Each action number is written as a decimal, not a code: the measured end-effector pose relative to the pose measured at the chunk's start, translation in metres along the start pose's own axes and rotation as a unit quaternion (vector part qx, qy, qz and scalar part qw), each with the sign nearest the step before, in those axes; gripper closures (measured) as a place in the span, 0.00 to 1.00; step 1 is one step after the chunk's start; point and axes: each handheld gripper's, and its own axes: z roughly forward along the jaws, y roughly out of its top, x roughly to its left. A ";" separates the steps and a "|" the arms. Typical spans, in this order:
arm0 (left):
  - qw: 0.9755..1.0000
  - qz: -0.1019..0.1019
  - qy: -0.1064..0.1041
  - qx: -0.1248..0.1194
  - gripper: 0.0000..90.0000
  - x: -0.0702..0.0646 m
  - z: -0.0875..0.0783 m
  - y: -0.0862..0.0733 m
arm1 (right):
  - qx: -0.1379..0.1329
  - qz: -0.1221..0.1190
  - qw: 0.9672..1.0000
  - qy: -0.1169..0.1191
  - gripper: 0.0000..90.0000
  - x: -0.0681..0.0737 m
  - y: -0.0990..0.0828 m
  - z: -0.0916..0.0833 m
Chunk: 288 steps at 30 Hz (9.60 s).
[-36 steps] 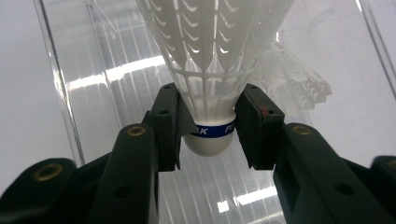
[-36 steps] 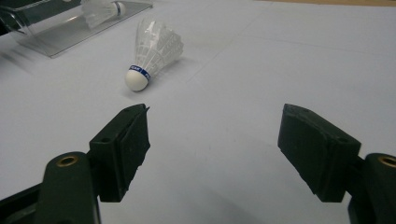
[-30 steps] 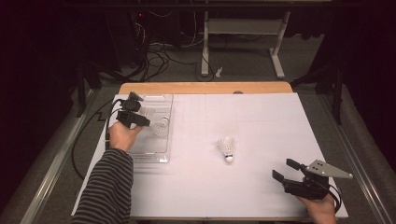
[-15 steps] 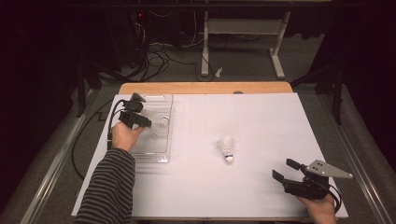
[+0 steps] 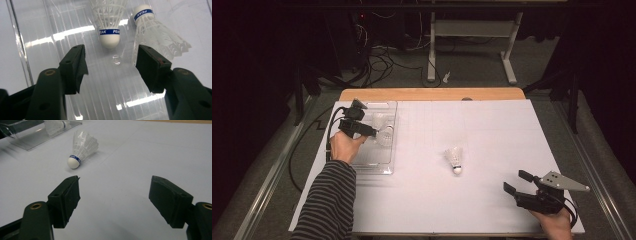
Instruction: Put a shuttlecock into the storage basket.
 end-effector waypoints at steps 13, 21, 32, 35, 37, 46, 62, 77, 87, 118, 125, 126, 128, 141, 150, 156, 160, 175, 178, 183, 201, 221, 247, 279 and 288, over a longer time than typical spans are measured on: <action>1.000 0.013 -0.004 -0.022 0.42 -0.007 -0.012 -0.005 | 0.000 0.002 1.000 -0.001 0.28 0.000 0.000 0.000; 0.999 0.024 -0.003 -0.031 0.40 -0.013 -0.019 -0.010 | -0.001 0.001 1.000 -0.001 0.28 0.000 0.000 -0.001; 0.999 0.026 -0.013 -0.046 0.39 -0.013 -0.025 -0.020 | -0.001 0.002 1.000 -0.001 0.28 0.000 0.000 0.000; 0.998 0.022 -0.018 -0.059 0.41 -0.013 -0.027 -0.025 | -0.001 0.002 1.000 -0.002 0.28 0.000 0.000 -0.001; 0.998 0.025 -0.016 -0.063 0.41 -0.013 -0.029 -0.027 | -0.002 0.002 1.000 -0.003 0.28 0.000 0.000 -0.001; 0.997 0.031 -0.019 -0.070 0.42 -0.016 -0.033 -0.036 | -0.002 0.000 1.000 -0.002 0.28 0.000 0.000 -0.001; 0.995 0.042 -0.031 -0.091 0.41 -0.020 -0.039 -0.050 | -0.002 -0.001 1.000 -0.002 0.28 0.000 0.000 -0.001; 0.992 0.050 -0.040 -0.106 0.41 -0.025 -0.044 -0.061 | -0.003 0.000 1.000 -0.002 0.28 0.000 0.000 -0.001; 0.991 0.057 -0.045 -0.111 0.42 -0.028 -0.046 -0.065 | -0.003 0.000 1.000 -0.002 0.28 0.000 0.000 -0.001; 0.988 0.065 -0.061 -0.128 0.43 -0.033 -0.053 -0.083 | -0.002 0.001 1.000 -0.002 0.28 0.000 0.000 -0.001; 0.987 0.066 -0.066 -0.130 0.42 -0.033 -0.055 -0.089 | -0.002 0.001 1.000 -0.002 0.28 0.000 0.000 -0.001; 0.987 0.065 -0.068 -0.131 0.42 -0.033 -0.055 -0.090 | -0.003 0.000 1.000 -0.002 0.28 0.001 0.000 -0.001; 0.987 0.065 -0.070 -0.132 0.42 -0.033 -0.055 -0.092 | -0.003 0.001 1.000 -0.002 0.28 0.001 0.000 -0.001; 0.984 0.062 -0.072 -0.148 0.42 -0.032 -0.058 -0.102 | -0.003 0.001 1.000 -0.002 0.28 0.001 0.000 -0.001; 0.984 0.062 -0.073 -0.152 0.42 -0.032 -0.058 -0.107 | -0.003 0.001 1.000 -0.002 0.28 0.001 0.000 -0.001; 0.983 0.065 -0.073 -0.158 0.42 -0.034 -0.060 -0.111 | -0.003 0.001 1.000 -0.002 0.28 0.001 0.000 -0.001; 0.982 0.066 -0.073 -0.161 0.42 -0.035 -0.060 -0.114 | -0.003 0.001 1.000 -0.002 0.28 0.001 0.000 -0.001; 0.979 0.071 -0.076 -0.174 0.42 -0.036 -0.061 -0.123 | -0.003 0.001 1.000 -0.002 0.28 0.001 0.000 -0.001; 0.979 0.071 -0.075 -0.174 0.42 -0.036 -0.062 -0.125 | -0.003 0.000 1.000 -0.002 0.28 0.001 0.000 -0.001; 0.977 0.047 -0.083 -0.191 0.42 -0.039 -0.059 -0.129 | -0.003 0.000 1.000 -0.002 0.28 0.001 0.000 -0.001; 0.976 0.067 -0.080 -0.193 0.40 -0.033 -0.059 -0.146 | -0.003 0.000 1.000 -0.001 0.28 0.001 0.000 -0.001; 0.968 0.074 -0.091 -0.223 0.39 -0.034 -0.056 -0.165 | -0.005 0.002 1.000 -0.002 0.28 0.001 0.000 -0.001; 0.963 0.064 -0.107 -0.239 0.38 -0.032 -0.044 -0.180 | -0.003 0.007 1.000 -0.009 0.28 -0.001 0.000 -0.001; 0.961 0.106 -0.124 -0.225 0.37 -0.056 -0.044 -0.181 | -0.005 0.004 1.000 -0.008 0.28 -0.001 -0.001 -0.003; 0.960 0.123 -0.132 -0.216 0.38 -0.066 -0.044 -0.174 | -0.005 0.004 1.000 -0.007 0.28 0.000 -0.001 -0.003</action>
